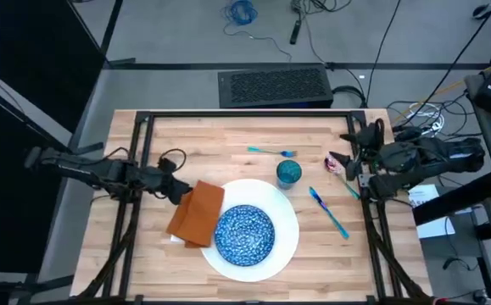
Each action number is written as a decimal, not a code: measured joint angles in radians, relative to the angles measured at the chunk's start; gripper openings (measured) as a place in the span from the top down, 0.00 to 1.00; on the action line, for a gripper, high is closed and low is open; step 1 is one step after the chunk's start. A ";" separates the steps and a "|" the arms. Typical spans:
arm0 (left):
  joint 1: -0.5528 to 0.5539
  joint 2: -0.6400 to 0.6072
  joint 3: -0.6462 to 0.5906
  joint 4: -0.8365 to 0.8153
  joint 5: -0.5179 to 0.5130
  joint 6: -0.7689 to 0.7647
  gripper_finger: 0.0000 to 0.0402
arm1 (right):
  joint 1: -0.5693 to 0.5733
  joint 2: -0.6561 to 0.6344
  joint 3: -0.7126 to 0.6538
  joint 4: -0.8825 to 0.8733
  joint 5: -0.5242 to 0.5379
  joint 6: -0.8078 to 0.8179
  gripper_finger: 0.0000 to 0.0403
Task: Set table place
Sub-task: Fold the brown table napkin
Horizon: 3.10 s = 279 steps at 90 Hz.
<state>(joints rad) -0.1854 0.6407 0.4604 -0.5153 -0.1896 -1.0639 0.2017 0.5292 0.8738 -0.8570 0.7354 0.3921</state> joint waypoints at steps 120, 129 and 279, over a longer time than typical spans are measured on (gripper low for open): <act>-0.099 0.357 0.031 -0.016 0.102 -0.176 0.68 | -0.025 -0.071 0.000 -0.157 -0.026 0.036 0.22; -0.099 0.390 0.031 -0.017 0.104 -0.161 0.68 | -0.025 -0.071 0.000 -0.157 -0.026 0.037 0.22; -0.043 0.476 0.461 -0.077 -0.031 0.180 1.00 | -0.025 -0.071 0.000 -0.173 -0.030 0.037 0.22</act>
<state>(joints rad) -0.2284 1.1168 0.9210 -0.5922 -0.2210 -0.8835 0.1764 0.4583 0.8742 -1.0302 0.7055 0.4294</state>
